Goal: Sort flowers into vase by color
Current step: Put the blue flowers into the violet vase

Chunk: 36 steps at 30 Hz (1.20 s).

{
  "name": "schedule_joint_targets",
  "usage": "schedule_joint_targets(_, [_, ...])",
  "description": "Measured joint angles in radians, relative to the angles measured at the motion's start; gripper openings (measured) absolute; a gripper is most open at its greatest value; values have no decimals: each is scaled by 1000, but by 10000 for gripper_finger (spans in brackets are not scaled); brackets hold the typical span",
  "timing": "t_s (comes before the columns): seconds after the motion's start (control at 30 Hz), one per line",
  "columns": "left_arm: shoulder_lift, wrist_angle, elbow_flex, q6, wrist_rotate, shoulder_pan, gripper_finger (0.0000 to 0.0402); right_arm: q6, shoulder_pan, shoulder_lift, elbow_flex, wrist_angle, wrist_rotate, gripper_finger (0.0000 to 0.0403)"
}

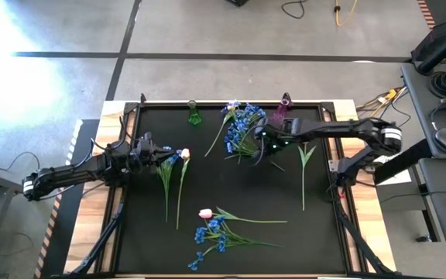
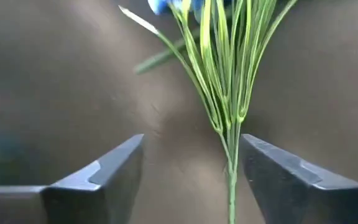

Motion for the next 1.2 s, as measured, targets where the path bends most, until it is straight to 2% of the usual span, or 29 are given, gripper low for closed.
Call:
schedule_joint_targets(0.2, [0, 0, 0, 0, 0, 0, 0, -36, -39, 150, 32, 1, 11, 289])
schedule_joint_targets(0.57, [0, 0, 0, 0, 0, 0, 0, -104, -62, 324, 141, -5, 23, 266])
schedule_joint_targets(0.67, [0, 0, 0, 0, 0, 0, 0, -105, -63, 347, 161, -20, 25, 238])
schedule_joint_targets(0.77, [0, 0, 0, 0, 0, 0, 0, -115, -63, 356, 174, -37, 43, 192])
schedule_joint_targets(0.9, [0, 0, 0, 0, 0, 0, 0, -138, -64, 351, 180, -41, 42, 107])
schedule_joint_targets(1.03, [0, 0, 0, 0, 0, 0, 0, -144, -64, 319, 200, -92, -13, 25])
schedule_joint_targets(1.2, [0, -1, 0, 0, 0, 0, 0, -140, -64, 216, 258, -141, -2, 21])
